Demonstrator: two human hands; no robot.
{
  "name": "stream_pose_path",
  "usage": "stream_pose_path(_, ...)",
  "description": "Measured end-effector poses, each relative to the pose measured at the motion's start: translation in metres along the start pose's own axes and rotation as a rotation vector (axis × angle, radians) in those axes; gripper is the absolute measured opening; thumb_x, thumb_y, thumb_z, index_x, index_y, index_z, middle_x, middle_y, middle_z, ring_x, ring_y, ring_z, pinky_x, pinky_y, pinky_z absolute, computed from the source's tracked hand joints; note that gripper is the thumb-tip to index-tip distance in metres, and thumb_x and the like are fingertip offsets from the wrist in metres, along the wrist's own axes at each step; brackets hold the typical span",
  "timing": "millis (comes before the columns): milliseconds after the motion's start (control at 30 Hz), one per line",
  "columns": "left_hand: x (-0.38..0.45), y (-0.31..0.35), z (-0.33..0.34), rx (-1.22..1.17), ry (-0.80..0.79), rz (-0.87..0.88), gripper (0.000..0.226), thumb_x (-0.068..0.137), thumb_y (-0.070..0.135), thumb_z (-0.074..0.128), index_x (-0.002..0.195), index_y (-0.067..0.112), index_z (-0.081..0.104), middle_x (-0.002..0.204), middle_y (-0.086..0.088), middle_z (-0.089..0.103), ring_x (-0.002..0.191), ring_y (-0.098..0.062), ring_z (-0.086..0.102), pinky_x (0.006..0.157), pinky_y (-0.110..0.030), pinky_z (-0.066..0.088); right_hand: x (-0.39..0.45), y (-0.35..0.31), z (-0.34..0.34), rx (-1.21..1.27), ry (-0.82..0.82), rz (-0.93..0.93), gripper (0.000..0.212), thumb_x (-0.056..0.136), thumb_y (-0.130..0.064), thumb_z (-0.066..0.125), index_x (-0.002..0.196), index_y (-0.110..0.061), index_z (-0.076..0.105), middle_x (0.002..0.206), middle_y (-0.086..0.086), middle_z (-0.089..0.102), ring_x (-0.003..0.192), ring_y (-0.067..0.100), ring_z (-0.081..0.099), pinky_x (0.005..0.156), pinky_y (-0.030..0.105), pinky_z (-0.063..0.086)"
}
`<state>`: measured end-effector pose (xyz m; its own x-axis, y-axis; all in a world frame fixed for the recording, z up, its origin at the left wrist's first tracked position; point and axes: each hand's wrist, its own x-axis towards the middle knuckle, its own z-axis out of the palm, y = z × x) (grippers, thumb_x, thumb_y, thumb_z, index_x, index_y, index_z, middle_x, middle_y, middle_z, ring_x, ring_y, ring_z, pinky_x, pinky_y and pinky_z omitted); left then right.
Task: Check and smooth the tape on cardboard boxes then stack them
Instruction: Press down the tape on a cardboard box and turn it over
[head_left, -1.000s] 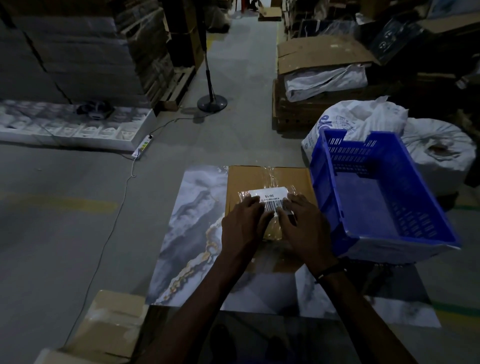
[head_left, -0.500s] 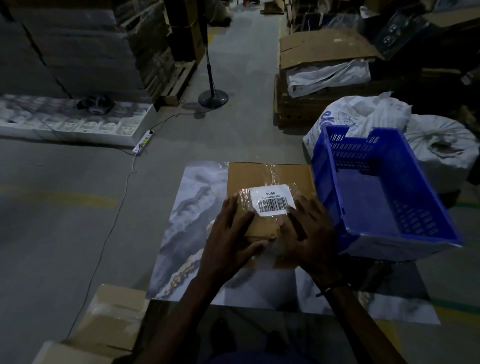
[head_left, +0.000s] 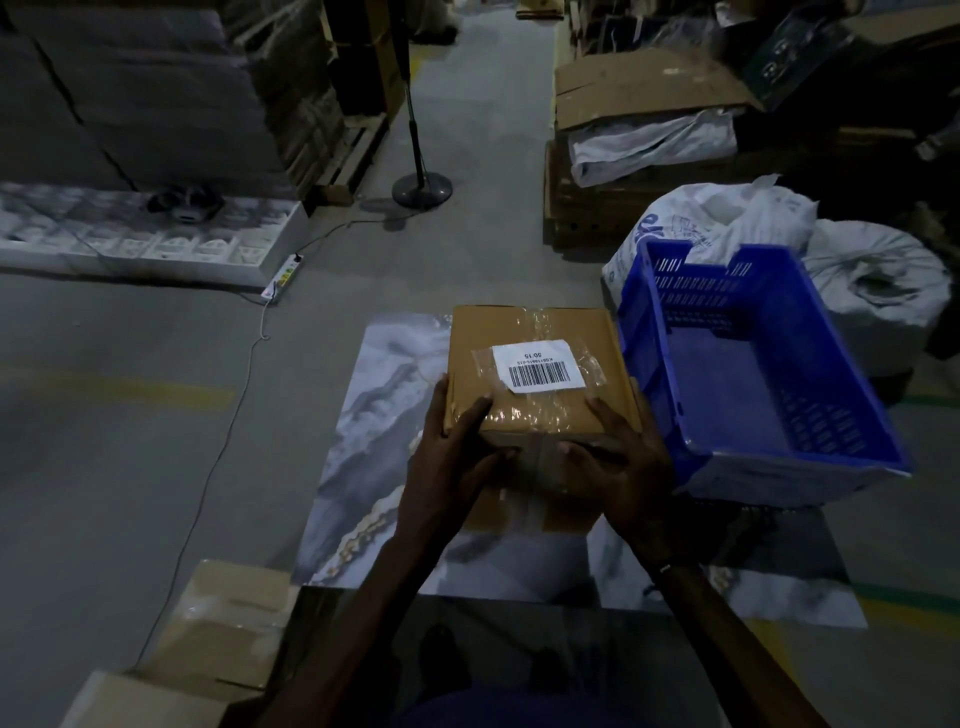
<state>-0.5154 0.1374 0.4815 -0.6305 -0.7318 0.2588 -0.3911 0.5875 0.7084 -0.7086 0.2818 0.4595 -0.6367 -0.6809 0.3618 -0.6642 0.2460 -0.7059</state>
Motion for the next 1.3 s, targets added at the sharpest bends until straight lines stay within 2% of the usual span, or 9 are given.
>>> stream_pose_path(233, 0.03, 0.019, -0.012, -0.045, 0.091, 0.063, 0.076, 0.09, 0.046, 0.075, 0.156, 0.037, 0.036, 0.171, 0.009, 0.004, 0.148, -0.014, 0.031, 0.107, -0.037, 0.046, 0.05, -0.033, -0.022, -0.04, 0.009, 0.119, 0.062, 0.087, -0.074, 0.059, 0.141, -0.044, 0.053, 0.149, -0.012, 0.051, 0.133, 0.009, 0.049, 0.105, 0.031, 0.038)
stream_pose_path(433, 0.033, 0.013, 0.002, -0.045, -0.009, 0.051, 0.076, 0.091, 0.049, 0.074, 0.156, 0.038, 0.035, 0.171, 0.009, -0.006, 0.15, -0.017, 0.025, 0.107, -0.031, 0.04, 0.062, -0.015, -0.008, -0.028, -0.091, 0.234, 0.077, 0.083, -0.088, 0.047, 0.149, -0.048, 0.042, 0.158, -0.011, 0.043, 0.148, 0.011, 0.035, 0.118, 0.041, 0.028)
stream_pose_path(533, 0.037, 0.002, 0.006, -0.027, 0.006, 0.012, 0.077, 0.093, 0.052, 0.07, 0.157, 0.041, 0.029, 0.17, 0.009, -0.011, 0.153, -0.021, 0.021, 0.112, -0.044, 0.04, 0.059, -0.022, -0.002, 0.053, -0.111, 0.27, 0.081, 0.083, -0.07, 0.065, 0.153, -0.04, 0.037, 0.158, -0.01, 0.04, 0.145, 0.009, 0.037, 0.116, 0.028, 0.032)
stream_pose_path(633, 0.045, -0.01, 0.007, -0.024, 0.026, -0.066, 0.073, 0.092, 0.057, 0.067, 0.155, 0.043, 0.032, 0.17, 0.009, -0.009, 0.153, -0.023, 0.023, 0.112, -0.045, 0.037, 0.05, -0.028, 0.005, 0.215, -0.186, 0.392, 0.078, 0.086, -0.037, 0.081, 0.149, -0.031, 0.035, 0.133, -0.013, 0.05, 0.121, 0.001, 0.05, 0.089, -0.002, 0.032)
stream_pose_path(700, 0.049, -0.016, 0.009, -0.025, 0.025, -0.075, 0.072, 0.092, 0.061, 0.064, 0.154, 0.045, 0.031, 0.171, 0.007, -0.003, 0.152, -0.023, 0.025, 0.114, -0.042, 0.036, 0.041, -0.023, 0.013, 0.242, -0.186, 0.461, 0.093, 0.083, -0.043, 0.082, 0.156, -0.026, 0.027, 0.135, -0.009, 0.049, 0.121, 0.009, 0.052, 0.092, 0.012, 0.039)
stream_pose_path(767, 0.054, -0.025, 0.012, -0.027, -0.003, -0.073, 0.075, 0.093, 0.063, 0.062, 0.156, 0.047, 0.025, 0.17, 0.006, 0.002, 0.152, -0.023, 0.025, 0.116, -0.048, 0.039, 0.035, -0.018, 0.02, 0.253, -0.187, 0.48, 0.08, 0.087, -0.035, 0.077, 0.153, -0.019, 0.035, 0.133, 0.002, 0.057, 0.123, 0.025, 0.059, 0.091, 0.027, 0.042)
stream_pose_path(933, 0.054, -0.039, 0.027, 0.015, -0.109, -0.082, 0.085, 0.09, 0.07, 0.059, 0.159, 0.046, 0.015, 0.17, 0.004, -0.007, 0.156, -0.025, 0.015, 0.117, -0.054, 0.038, 0.039, -0.017, 0.034, 0.198, -0.138, 0.532, 0.063, 0.085, -0.049, 0.077, 0.135, -0.044, 0.039, 0.109, -0.011, 0.066, 0.093, 0.005, 0.066, 0.072, 0.022, 0.05)
stream_pose_path(1100, 0.036, -0.046, 0.039, 0.024, -0.136, -0.132, 0.086, 0.089, 0.074, 0.058, 0.158, 0.049, 0.013, 0.169, 0.009, -0.011, 0.155, -0.026, 0.019, 0.115, -0.052, 0.04, 0.051, -0.005, 0.044, 0.208, -0.145, 0.533, 0.072, 0.081, -0.054, 0.077, 0.141, -0.04, 0.041, 0.113, -0.011, 0.066, 0.095, 0.007, 0.067, 0.076, 0.028, 0.055)
stream_pose_path(1300, 0.029, -0.061, 0.046, 0.016, -0.177, -0.27, 0.089, 0.083, 0.079, 0.058, 0.157, 0.044, 0.024, 0.17, 0.008, -0.006, 0.153, -0.025, 0.024, 0.117, -0.044, 0.034, 0.047, 0.008, 0.049, 0.24, -0.26, 0.517, 0.075, 0.086, -0.042, 0.079, 0.149, -0.029, 0.04, 0.125, -0.007, 0.061, 0.103, 0.008, 0.06, 0.075, 0.013, 0.043)
